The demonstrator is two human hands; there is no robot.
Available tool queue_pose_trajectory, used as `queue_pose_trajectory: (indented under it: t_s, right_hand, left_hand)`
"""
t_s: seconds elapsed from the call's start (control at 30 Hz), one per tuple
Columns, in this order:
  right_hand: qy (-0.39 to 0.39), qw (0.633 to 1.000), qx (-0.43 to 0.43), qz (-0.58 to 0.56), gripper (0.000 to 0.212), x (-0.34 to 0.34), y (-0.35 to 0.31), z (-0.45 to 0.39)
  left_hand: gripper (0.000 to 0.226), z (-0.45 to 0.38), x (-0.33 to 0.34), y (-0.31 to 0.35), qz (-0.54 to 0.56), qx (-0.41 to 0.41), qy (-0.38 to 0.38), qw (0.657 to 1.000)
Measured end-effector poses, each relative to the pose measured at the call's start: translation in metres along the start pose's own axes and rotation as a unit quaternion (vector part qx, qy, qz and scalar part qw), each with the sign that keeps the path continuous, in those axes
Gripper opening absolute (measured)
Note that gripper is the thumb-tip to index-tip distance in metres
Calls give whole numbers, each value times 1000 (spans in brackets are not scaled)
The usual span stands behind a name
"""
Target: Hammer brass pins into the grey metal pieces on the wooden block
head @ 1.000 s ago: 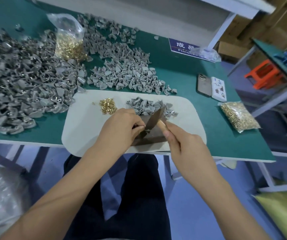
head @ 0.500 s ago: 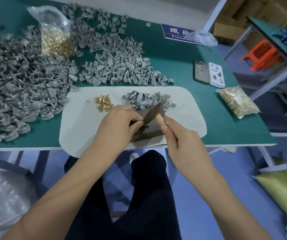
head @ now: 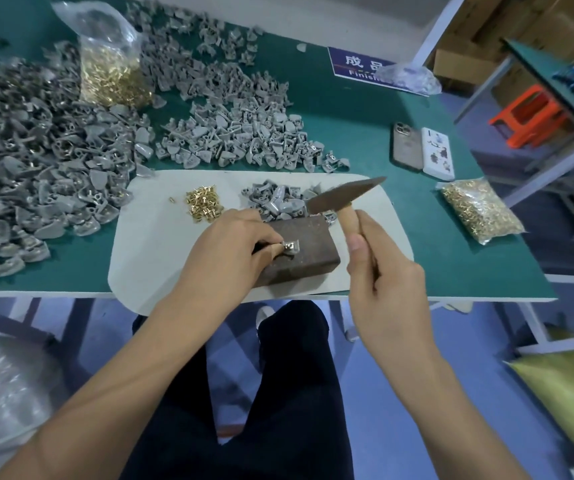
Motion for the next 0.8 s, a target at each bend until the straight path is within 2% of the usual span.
queue_pose_trajectory:
  t_s: [0.1, 0.17, 0.23, 0.27, 0.37, 0.4, 0.53, 0.6, 0.67, 0.73, 0.8]
  right_hand:
    - [-99, 993, 0, 62, 35, 3, 4, 1]
    - [-55, 997, -10, 58, 32, -6, 7, -4]
    - [4, 1000, -17, 8, 33, -10, 4, -4]
    - [4, 1000, -15, -7, 35, -8, 3, -2]
    - [-102, 994, 6, 30, 40, 2, 6, 5]
    - [-109, 993, 4, 47, 39, 1, 9, 4]
    - [-5, 1000, -8, -12, 40, -3, 7, 2]
    - [-53, 999, 5, -4, 42, 2, 5, 4]
    - [-92, 994, -17, 58, 36, -3, 10, 3]
    - [-28, 998, -40, 50, 32, -14, 10, 1]
    - [25, 999, -40, -21, 33, -14, 4, 6]
  left_hand:
    - [10, -1, 0, 0, -5, -4, 3, 1000]
    - [9, -1, 0, 0, -3, -4, 5, 1000]
    - [8, 0, 0, 1, 2, -3, 7, 1000]
    - [8, 0, 0, 1, 2, -2, 8, 1000]
    - [9, 0, 1, 0, 2, -2, 9, 1000]
    - [9, 0, 1, 0, 1, -3, 7, 1000]
    - [7, 0, 0, 1, 9, -6, 4, 1000]
    - [8, 0, 0, 1, 7, -8, 2, 1000]
    - [9, 0, 0, 0, 3, -8, 3, 1000]
    - [9, 0, 0, 0, 7, -9, 3, 1000]
    - [9, 0, 0, 0, 10, -9, 4, 1000]
Point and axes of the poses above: each hand's wrist, its own z-axis away from the middle knuckle, its own x-axis out of the palm, y = z × x, the point moved 1 cm from there along -z, towards the middle knuckle, and after that the axes turned 3 degrees about y, right-handed, at the moved point
